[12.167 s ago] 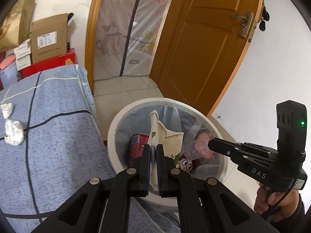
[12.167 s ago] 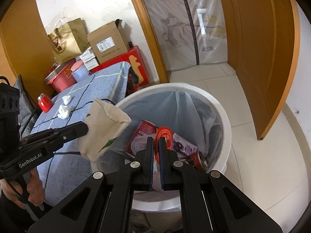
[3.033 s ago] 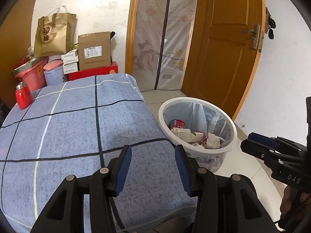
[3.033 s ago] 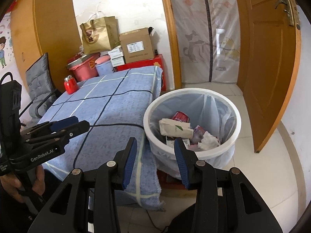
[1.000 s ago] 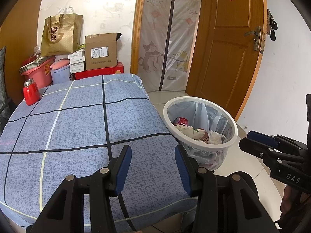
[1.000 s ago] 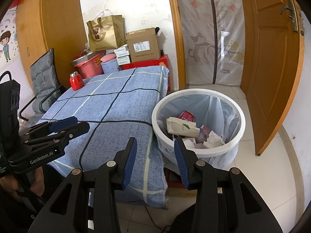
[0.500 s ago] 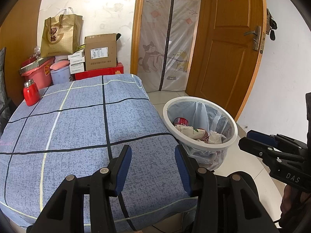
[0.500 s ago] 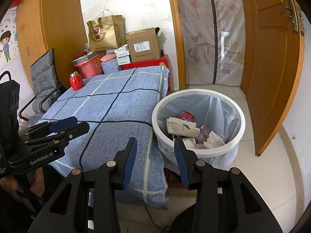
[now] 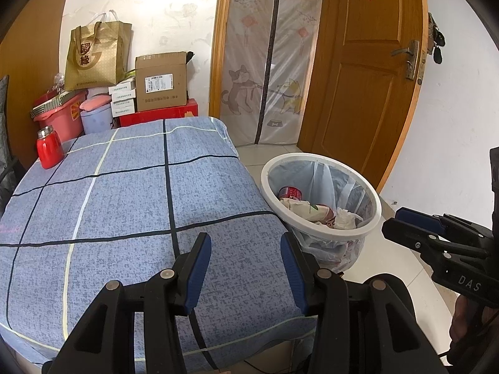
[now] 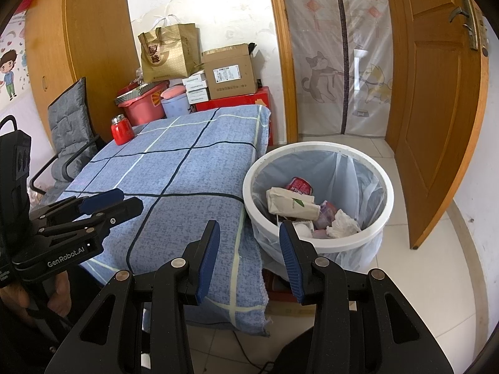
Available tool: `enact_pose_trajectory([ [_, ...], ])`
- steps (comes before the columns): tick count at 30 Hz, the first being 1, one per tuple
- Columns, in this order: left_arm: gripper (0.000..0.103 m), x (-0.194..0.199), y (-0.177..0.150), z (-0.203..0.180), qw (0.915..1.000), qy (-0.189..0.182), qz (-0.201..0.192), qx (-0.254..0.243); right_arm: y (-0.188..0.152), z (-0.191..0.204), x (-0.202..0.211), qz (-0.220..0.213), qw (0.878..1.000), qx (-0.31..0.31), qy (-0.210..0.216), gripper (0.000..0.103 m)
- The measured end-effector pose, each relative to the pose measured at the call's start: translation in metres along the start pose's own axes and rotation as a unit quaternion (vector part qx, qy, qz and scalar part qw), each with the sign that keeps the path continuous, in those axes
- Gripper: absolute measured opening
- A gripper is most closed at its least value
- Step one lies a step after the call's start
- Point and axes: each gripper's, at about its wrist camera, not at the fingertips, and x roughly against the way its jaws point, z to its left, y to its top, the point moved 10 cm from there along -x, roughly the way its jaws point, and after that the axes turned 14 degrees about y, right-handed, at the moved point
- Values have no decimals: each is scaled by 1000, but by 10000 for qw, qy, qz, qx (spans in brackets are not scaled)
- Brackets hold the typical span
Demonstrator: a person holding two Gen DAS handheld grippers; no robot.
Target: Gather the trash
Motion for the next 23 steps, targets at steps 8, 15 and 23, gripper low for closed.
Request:
enact_pose_trajectory([
  [8,46,-1,-2,1,10000,34,8,-26,0,0,0,4,10000,1,0,41],
  [15,46,-2,-2,1,10000,54,-9,-41,-2,-1,-2,16,10000,-8,2,41],
  [23,46,-3,-3,-1,10000,-4,7,-33,-2,-1,-2,16,10000,-14,0,41],
])
